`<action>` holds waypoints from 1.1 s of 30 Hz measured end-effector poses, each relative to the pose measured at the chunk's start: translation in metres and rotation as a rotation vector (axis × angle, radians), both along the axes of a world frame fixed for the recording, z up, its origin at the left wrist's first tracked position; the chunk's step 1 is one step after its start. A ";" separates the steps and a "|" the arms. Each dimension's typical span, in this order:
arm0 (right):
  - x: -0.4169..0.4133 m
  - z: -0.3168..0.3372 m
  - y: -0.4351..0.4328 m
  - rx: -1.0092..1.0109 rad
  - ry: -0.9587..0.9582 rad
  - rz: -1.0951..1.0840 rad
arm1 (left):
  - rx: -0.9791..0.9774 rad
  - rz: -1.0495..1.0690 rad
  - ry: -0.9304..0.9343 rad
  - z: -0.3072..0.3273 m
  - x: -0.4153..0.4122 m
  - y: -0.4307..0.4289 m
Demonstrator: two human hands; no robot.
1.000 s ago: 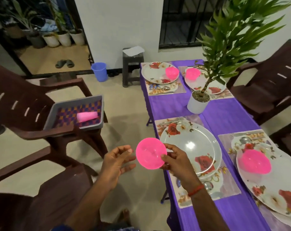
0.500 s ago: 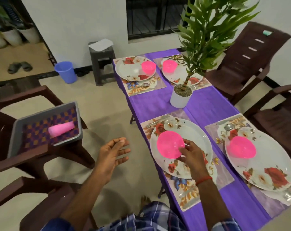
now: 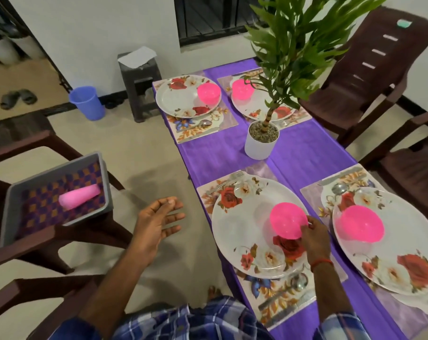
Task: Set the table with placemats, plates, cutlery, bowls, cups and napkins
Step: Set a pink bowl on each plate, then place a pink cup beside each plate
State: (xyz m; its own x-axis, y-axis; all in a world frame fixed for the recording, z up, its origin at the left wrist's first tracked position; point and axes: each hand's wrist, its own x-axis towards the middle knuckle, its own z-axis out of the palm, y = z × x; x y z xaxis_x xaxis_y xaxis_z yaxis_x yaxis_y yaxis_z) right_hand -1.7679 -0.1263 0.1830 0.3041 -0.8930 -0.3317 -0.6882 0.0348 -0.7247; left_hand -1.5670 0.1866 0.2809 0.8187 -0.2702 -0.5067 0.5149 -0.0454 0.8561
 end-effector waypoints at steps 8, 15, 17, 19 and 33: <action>-0.002 0.011 -0.004 -0.195 0.148 0.022 | 0.029 -0.021 0.012 -0.002 0.018 -0.006; 0.054 0.033 0.006 -0.477 0.222 0.240 | -0.003 -0.041 0.000 0.004 0.058 0.011; 0.093 0.047 0.027 -0.508 0.110 0.321 | -0.016 -0.030 -0.008 0.006 0.077 0.022; 0.134 0.061 0.053 -0.527 -0.003 0.418 | -0.026 -0.017 -0.017 0.008 0.096 0.033; 0.351 0.086 0.284 -0.327 -0.195 1.099 | 0.043 0.221 -0.089 -0.003 0.200 0.180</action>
State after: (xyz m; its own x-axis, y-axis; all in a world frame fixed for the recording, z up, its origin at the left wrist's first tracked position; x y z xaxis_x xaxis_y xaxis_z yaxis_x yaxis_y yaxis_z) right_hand -1.4165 0.1577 0.2694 0.9885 -0.1509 0.0037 -0.1073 -0.7197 -0.6860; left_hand -1.3672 0.3669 0.2776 0.8973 -0.0595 -0.4374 0.4393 0.0227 0.8980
